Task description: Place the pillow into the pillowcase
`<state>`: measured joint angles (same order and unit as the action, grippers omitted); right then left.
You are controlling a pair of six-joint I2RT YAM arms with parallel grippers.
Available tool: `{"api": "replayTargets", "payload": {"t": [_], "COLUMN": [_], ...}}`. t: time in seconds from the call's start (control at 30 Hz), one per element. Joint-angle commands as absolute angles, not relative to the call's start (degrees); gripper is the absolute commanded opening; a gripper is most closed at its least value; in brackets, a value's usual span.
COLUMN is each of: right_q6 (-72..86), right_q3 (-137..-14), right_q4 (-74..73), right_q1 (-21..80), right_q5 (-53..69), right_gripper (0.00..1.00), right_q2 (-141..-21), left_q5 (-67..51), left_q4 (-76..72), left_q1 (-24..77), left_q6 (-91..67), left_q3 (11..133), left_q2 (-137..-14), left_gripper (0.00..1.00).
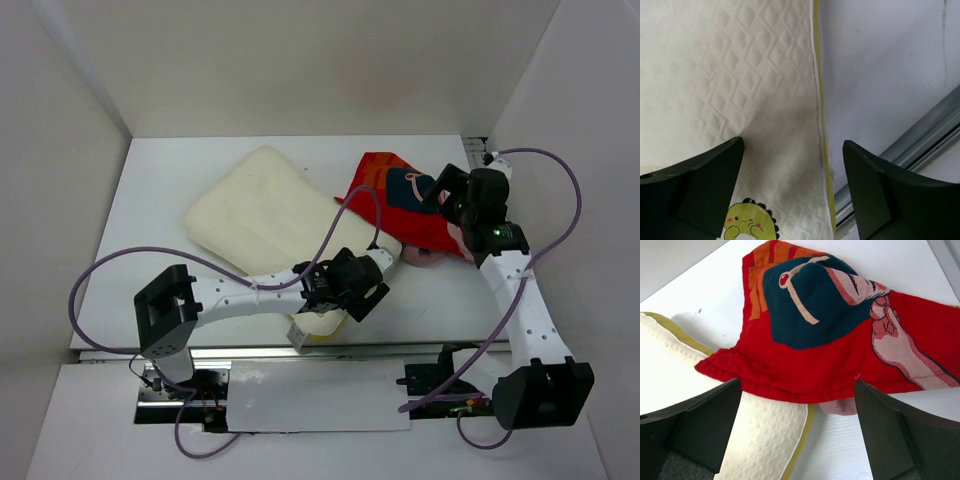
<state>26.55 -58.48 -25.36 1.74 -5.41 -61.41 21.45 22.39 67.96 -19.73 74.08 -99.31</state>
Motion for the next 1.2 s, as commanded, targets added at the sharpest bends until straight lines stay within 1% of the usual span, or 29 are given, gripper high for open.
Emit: {"api": "replayTargets", "payload": {"t": [0.0, 0.07, 0.17, 0.2, 0.23, 0.3, 0.37, 0.4, 0.5, 0.53, 0.63, 0.7, 0.77, 0.8, 0.83, 0.87, 0.9, 0.93, 0.97, 1.03, 1.13, 1.17], "right_q6": [26.5, 27.1, 28.6, 28.0, 27.9, 28.6, 29.2, 29.9, 30.4, 31.2, 33.4, 34.0, 34.8, 35.7, 36.5, 37.1, 38.0, 39.2, 39.2, 41.3, 40.6, 38.3], "right_q3": [-58.4, -58.4, -57.3, -57.3, -56.6, -56.6, -56.6, -57.2, -57.8, -57.8, -58.5, -59.8, -60.7, -61.8, -61.8, -61.8, -62.4, -62.4, -62.4, -62.4, -58.2, -57.1], "right_q4": [-24.7, -25.2, -24.6, -24.6, -24.6, -24.6, -26.0, -26.7, -26.7, -26.7, -27.4, -27.9, -29.0, -29.8, -29.8, -30.3, -30.3, -30.8, -31.7, -32.3, -29.4, -28.0], "right_q1": [2.2, 2.2, 2.2, 2.2, 2.2, 2.2, 2.2, 2.2, 2.2, 2.2, 1.7, 1.7, 1.1, 0.3, -0.7, -1.3, -2.6, -3.9, -3.9, -5.7, -6.9, -6.9], "right_q5": [-7.7, -9.5, -10.9, -10.9, -11.4, -13.1, -17.5, -19.3, -23.4, -24.4, -26.0, -27.7, -28.6, -29.3, -29.8, -30.3, -30.3, -30.3, -29.7, -29.1, -23.6, -21.2], "right_gripper": [1.00, 1.00, 1.00, 1.00, 1.00, 1.00, 1.00, 1.00, 1.00, 1.00, 1.00, 1.00, 1.00, 1.00, 1.00, 1.00, 1.00, 1.00, 1.00, 1.00, 1.00, 1.00], "right_q2": [-59.1, -59.1, -58.5, -58.5, -58.5, -58.5, -60.4, -61.0, -62.6, -64.1, -67.3, -69.4, -73.4, -74.6, -75.8, -77.7, -78.5, -79.9, -80.5, -81.3, -81.3, -81.3], "left_q5": [25.0, 24.4, 18.7, 13.8, 11.7, 8.9, 8.2, 6.2, 1.2, -0.9, -2.4, -3.1, -4.2, -5.1, -5.1, -5.1, -5.6, -6.3, -6.9, -7.7, -7.0, -6.9], "left_q4": [22.8, 22.8, 26.2, 27.5, 27.5, 29.4, 32.7, 33.9, 36.7, 37.3, 37.4, 37.4, 37.4, 37.4, 36.8, 36.3, 36.3, 35.6, 35.1, 35.1, 31.2, 29.7], "left_q1": [67.3, 65.9, 58.8, 53.8, 51.4, 45.7, 42.8, 40.5, 37.6, 37.0, 36.3, 36.3, 36.3, 36.3, 35.8, 35.8, 35.8, 35.8, 35.8, 35.8, 35.8, 34.4], "left_q6": [-21.4, -22.0, -24.1, -24.8, -24.8, -25.3, -25.8, -25.8, -25.8, -25.8, -24.6, -24.6, -24.6, -24.6, -24.6, -24.6, -24.6, -24.6, -24.1, -24.1, -24.6, -24.6], "left_q3": [77.6, 78.7, 84.0, 87.1, 88.7, 92.6, 100.5, 103.4, 115.0, 119.8, 125.4, 128.7, 130.0, 130.0, 130.0, 128.8, 128.2, 127.6, 126.9, 126.0, 121.0, 118.9], "left_q2": [-98.2, -97.2, -96.7, -97.5, -98.2, -102.5, -106.7, -111.5, -118.9, -123.3, -130.1, -132.7, -135.0, -135.0, -135.7, -135.7, -135.7, -135.7, -135.7, -135.0, -132.5, -130.1], "left_gripper": [0.97, 1.00, 1.00, 1.00, 1.00, 1.00, 1.00, 1.00, 0.99, 0.97, 0.95, 0.94, 0.89, 0.84, 0.77, 0.59, 0.48, 0.10, 0.00, 0.00, 0.00, 0.00]}}
